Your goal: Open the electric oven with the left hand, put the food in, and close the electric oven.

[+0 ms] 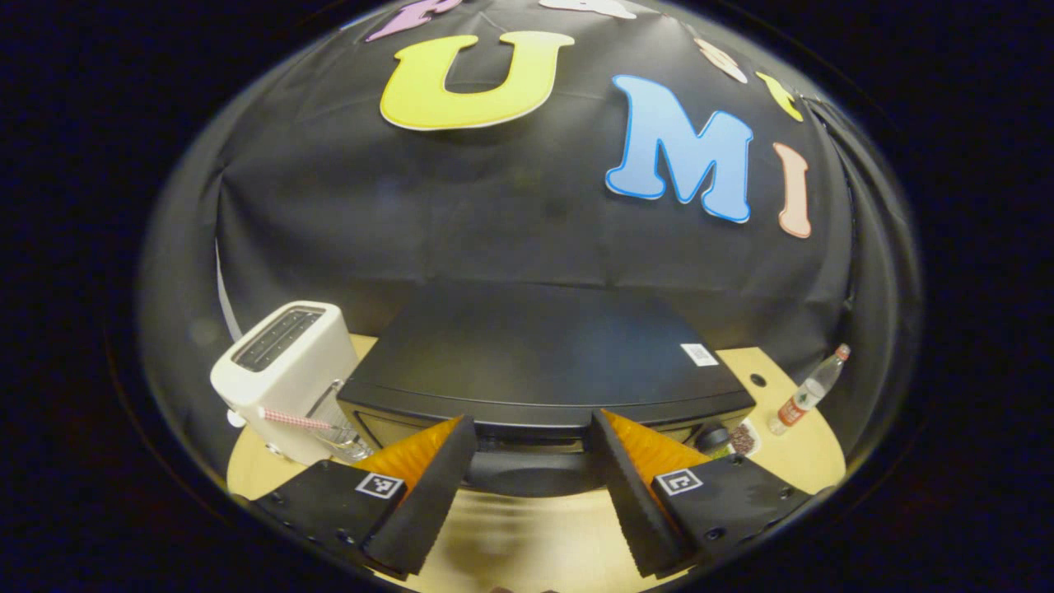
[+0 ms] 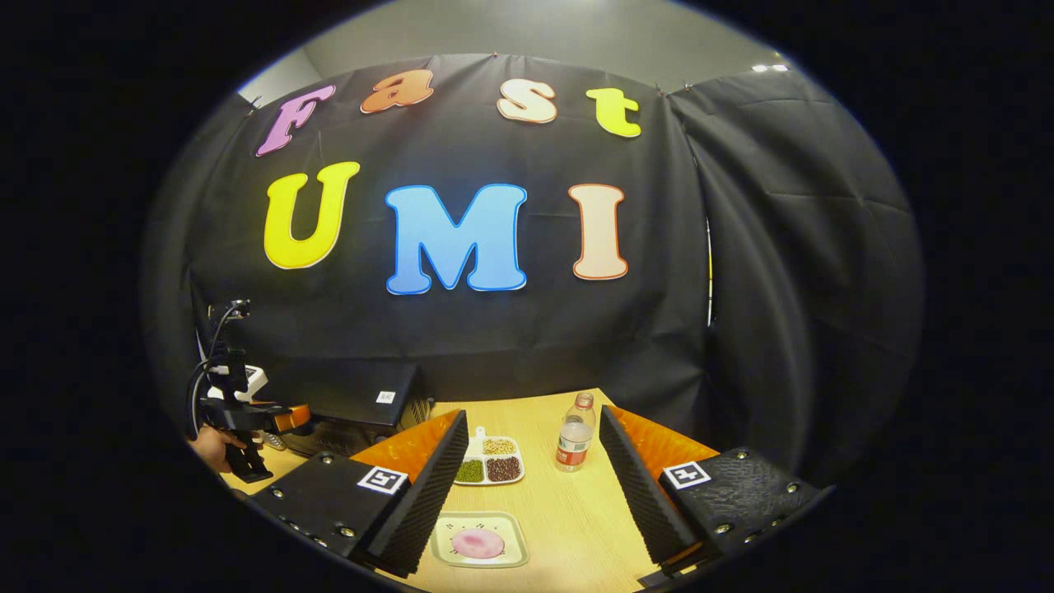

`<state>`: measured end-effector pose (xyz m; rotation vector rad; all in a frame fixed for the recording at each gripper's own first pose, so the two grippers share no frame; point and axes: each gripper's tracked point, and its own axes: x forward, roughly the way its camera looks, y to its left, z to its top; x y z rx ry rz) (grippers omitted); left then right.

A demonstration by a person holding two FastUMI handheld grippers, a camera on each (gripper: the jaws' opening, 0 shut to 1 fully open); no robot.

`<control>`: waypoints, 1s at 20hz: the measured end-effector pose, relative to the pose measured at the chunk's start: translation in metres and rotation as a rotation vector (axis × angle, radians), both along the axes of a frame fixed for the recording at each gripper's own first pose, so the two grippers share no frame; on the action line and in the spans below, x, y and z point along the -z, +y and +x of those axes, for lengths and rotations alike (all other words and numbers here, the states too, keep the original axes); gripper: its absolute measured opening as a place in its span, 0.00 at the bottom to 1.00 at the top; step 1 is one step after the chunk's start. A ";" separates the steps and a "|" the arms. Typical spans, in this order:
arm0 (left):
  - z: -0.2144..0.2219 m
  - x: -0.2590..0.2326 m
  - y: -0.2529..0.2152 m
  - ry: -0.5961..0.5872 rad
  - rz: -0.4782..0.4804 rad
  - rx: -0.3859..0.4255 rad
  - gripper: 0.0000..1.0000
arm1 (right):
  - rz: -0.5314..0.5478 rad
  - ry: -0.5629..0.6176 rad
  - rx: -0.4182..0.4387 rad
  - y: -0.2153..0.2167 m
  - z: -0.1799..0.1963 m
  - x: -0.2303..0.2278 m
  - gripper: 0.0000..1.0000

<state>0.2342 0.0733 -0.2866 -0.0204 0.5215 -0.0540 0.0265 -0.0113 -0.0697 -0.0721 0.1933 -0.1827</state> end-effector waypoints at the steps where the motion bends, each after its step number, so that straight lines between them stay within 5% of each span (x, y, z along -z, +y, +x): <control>1: -0.004 0.001 -0.002 0.006 0.018 0.005 0.94 | 0.000 0.001 0.005 0.000 0.000 0.001 0.97; 4: -0.005 0.006 -0.004 0.007 0.096 0.022 0.92 | 0.015 0.006 0.006 0.007 0.000 0.002 0.97; 13: -0.057 0.018 -0.003 0.031 0.069 0.013 0.97 | 0.027 -0.007 -0.034 0.025 -0.008 -0.001 0.97; 20: -0.102 0.042 -0.002 0.053 0.061 0.025 0.92 | 0.029 0.009 -0.044 0.031 -0.024 0.002 0.97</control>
